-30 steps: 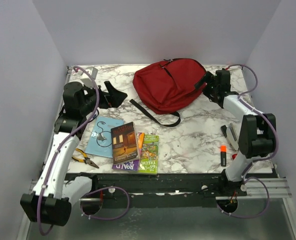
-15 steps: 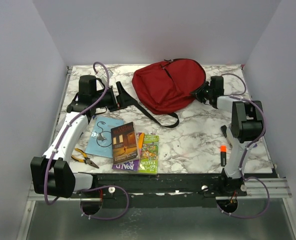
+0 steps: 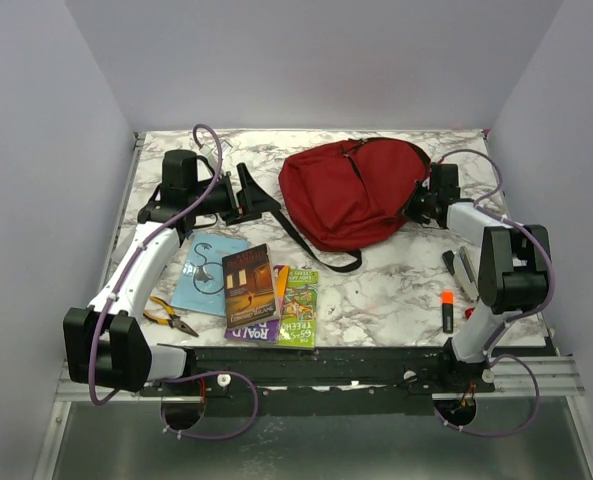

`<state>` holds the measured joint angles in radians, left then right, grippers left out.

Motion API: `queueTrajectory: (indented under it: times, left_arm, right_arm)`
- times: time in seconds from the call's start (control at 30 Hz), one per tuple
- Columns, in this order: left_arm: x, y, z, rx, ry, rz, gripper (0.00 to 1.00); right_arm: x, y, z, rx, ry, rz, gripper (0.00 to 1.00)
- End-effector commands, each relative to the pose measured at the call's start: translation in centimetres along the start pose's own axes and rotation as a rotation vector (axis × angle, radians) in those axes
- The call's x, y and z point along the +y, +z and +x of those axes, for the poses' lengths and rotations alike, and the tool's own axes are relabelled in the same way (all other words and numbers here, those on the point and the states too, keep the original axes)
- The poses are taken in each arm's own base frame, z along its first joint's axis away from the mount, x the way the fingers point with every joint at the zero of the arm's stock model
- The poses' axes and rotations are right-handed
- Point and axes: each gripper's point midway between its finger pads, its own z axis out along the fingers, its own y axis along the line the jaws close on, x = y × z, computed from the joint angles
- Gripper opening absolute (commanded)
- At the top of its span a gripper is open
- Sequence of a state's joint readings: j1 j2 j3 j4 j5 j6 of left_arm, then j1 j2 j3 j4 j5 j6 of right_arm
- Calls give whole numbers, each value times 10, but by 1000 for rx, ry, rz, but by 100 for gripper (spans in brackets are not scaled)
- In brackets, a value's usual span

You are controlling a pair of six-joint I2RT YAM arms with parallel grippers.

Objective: Pack the student bag
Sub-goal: Adjust the student bag at the center of the board.

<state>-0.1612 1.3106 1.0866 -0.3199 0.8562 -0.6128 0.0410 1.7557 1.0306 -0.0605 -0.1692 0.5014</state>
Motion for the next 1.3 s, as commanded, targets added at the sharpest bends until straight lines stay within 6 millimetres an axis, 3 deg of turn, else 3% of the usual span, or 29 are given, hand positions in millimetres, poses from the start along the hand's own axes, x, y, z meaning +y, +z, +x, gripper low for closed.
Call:
queueTrajectory:
  times: [0.0,0.07,0.13,0.3,0.47,0.6,0.8,0.9,0.97,1.03,1.13,1.27]
  left_arm:
    - [-19,-3,1,4,34,67,98]
    - [-23,-3,1,9,41,80,98]
    - [-20,-2,2,5,39,69,99]
    - [-24,-3,2,9,45,83,98]
    - [-25,-5,1,4,50,82,98]
    - [-23,-3,1,2,46,77,99]
    - [-25,-4,2,2,48,91,98]
    - [-17,-1,1,3,45,65,99]
    - [-17,1,3,20,33,73,98]
    - [-15,2,3,24,28,71,98]
    - [-10,4,2,24,19,59,98]
    - [-5,9,5,42,-9,56,98]
  right_arm:
    - [-43,-8,-11,46,-173,221,4]
    - [-54,-6,-22,54,-176,311,10]
    - [-60,-8,-30,39,-136,376,30]
    - [-43,-37,-54,-90,-117,363,60]
    - [-4,-68,-74,-219,-205,380,63]
    - [58,-53,-72,-207,-270,233,62]
    - [170,-4,-28,-72,-336,-95,58]
    - [203,12,-13,-36,-306,-232,50]
    - [203,24,-10,-62,-293,-241,45]
    - [189,35,-3,-72,-307,-181,39]
    - [167,44,21,-24,-331,-139,37]
    - [142,38,64,35,-352,-138,37]
